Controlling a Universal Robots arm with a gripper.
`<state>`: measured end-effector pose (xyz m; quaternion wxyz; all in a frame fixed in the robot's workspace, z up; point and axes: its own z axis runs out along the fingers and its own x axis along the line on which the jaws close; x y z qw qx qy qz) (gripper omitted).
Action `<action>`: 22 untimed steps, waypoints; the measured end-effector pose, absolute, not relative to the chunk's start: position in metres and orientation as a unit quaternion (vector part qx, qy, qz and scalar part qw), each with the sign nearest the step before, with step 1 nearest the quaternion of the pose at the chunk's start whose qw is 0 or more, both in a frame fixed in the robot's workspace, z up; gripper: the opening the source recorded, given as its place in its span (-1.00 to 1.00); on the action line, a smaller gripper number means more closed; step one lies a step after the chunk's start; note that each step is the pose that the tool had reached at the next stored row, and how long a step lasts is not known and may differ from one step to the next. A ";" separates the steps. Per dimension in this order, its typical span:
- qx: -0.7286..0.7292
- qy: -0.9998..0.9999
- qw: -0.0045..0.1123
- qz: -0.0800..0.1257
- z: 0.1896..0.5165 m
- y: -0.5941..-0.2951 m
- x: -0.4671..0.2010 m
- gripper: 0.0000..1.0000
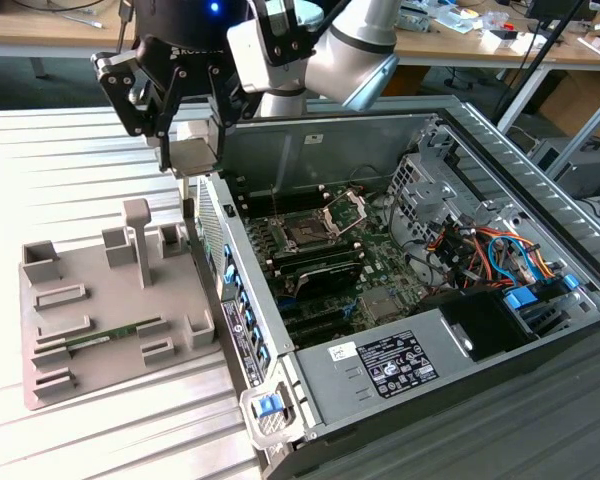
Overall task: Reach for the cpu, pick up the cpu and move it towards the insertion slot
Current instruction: 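Pick up the cpu and move it towards the insertion slot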
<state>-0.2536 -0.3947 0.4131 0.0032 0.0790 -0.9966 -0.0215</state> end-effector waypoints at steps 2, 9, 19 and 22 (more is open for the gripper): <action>0.079 -0.997 0.003 -0.021 0.413 -0.395 -0.252 0.09; 0.079 -0.997 0.003 -0.021 0.413 -0.395 -0.245 0.09; 0.079 -0.997 0.003 -0.021 0.413 -0.395 -0.239 0.09; 0.079 -0.997 0.003 -0.022 0.413 -0.395 -0.237 0.09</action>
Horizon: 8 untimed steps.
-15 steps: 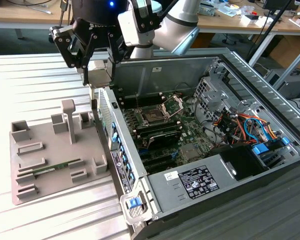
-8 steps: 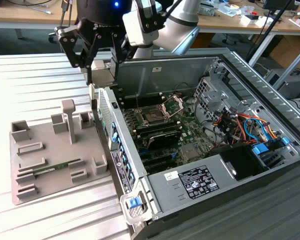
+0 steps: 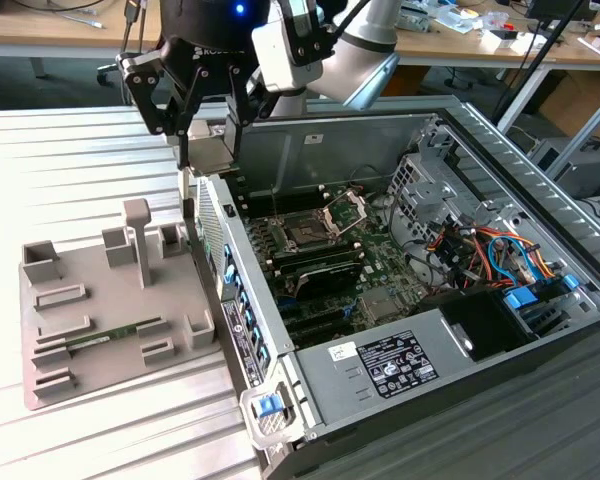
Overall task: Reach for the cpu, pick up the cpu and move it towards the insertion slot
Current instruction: 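Pick up the cpu and move it towards the insertion slot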
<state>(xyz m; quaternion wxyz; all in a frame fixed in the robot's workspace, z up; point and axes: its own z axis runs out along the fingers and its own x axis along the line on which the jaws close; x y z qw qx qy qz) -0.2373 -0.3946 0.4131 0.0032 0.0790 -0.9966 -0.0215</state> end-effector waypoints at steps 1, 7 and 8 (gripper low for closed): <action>0.079 -0.997 0.003 -0.021 0.413 -0.395 -0.237 0.09; 0.079 -0.997 0.003 -0.021 0.413 -0.395 -0.234 0.09; 0.079 -0.997 0.003 -0.021 0.413 -0.395 -0.233 0.09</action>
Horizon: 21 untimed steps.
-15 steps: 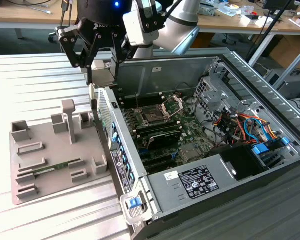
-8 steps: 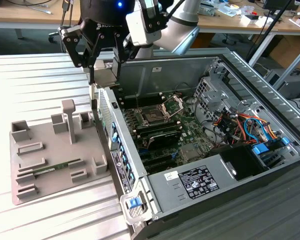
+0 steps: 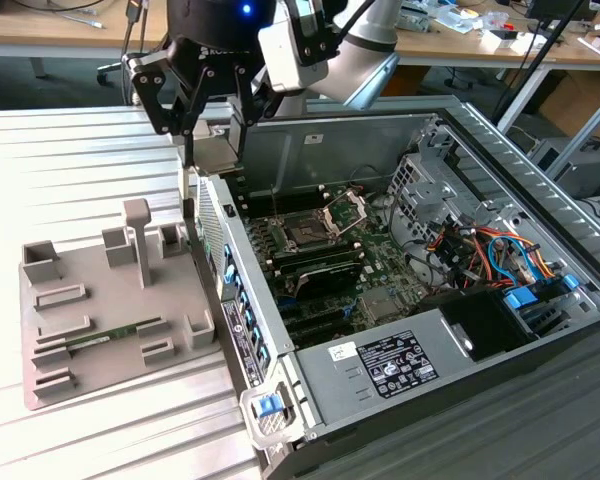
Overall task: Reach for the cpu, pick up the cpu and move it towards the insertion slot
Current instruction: 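Pick up the cpu and move it towards the insertion slot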
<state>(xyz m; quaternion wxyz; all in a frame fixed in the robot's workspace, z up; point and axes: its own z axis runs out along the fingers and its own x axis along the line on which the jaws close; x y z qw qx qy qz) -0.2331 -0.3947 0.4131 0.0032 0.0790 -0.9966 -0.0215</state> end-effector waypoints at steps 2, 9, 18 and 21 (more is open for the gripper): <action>0.079 -0.997 0.003 -0.021 0.413 -0.395 -0.232 0.09; 0.079 -0.997 0.003 -0.021 0.413 -0.395 -0.227 0.09; 0.079 -0.997 0.003 -0.021 0.413 -0.395 -0.221 0.09; 0.079 -0.997 0.003 -0.022 0.413 -0.395 -0.219 0.09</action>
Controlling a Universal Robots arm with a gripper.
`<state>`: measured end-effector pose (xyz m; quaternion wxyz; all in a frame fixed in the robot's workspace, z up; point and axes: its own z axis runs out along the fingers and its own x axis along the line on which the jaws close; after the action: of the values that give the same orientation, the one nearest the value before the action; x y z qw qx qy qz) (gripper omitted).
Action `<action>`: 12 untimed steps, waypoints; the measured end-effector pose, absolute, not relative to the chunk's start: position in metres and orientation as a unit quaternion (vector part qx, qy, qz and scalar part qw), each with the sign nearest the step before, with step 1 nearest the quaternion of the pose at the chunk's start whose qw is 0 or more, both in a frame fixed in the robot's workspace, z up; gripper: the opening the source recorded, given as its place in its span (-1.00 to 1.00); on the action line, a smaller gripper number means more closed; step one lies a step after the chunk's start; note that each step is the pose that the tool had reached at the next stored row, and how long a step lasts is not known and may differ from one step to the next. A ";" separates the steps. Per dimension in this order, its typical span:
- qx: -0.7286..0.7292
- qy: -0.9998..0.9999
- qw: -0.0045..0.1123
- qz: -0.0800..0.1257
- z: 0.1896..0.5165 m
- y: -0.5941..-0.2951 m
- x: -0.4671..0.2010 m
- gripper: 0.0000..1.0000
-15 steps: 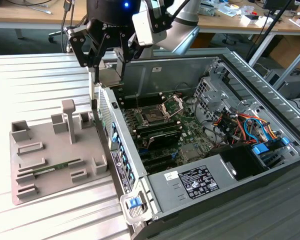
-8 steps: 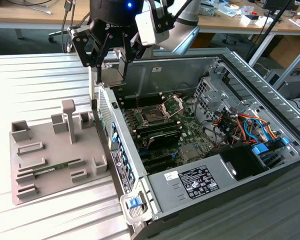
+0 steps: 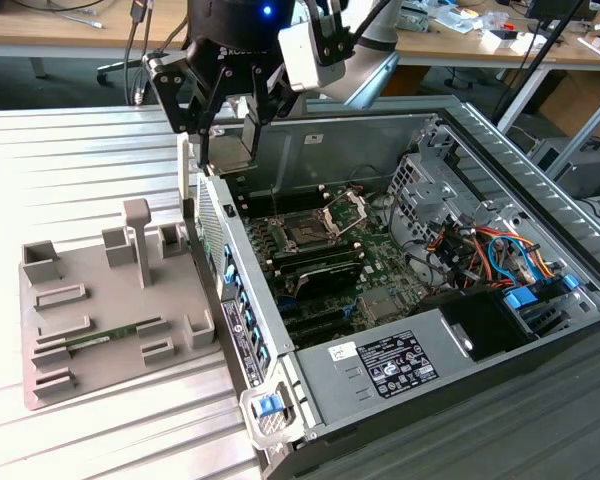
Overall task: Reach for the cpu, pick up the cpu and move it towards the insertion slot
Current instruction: 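Pick up the cpu and move it towards the insertion slot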
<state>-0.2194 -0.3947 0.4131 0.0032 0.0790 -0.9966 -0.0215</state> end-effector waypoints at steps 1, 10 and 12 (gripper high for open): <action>0.079 -0.997 0.003 -0.022 0.413 -0.395 -0.219 0.09; 0.079 -0.997 0.003 -0.022 0.413 -0.395 -0.214 0.09; 0.079 -0.997 0.003 -0.021 0.413 -0.395 -0.212 0.09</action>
<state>-0.2121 -0.3947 0.4131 0.0032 0.0790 -0.9966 -0.0215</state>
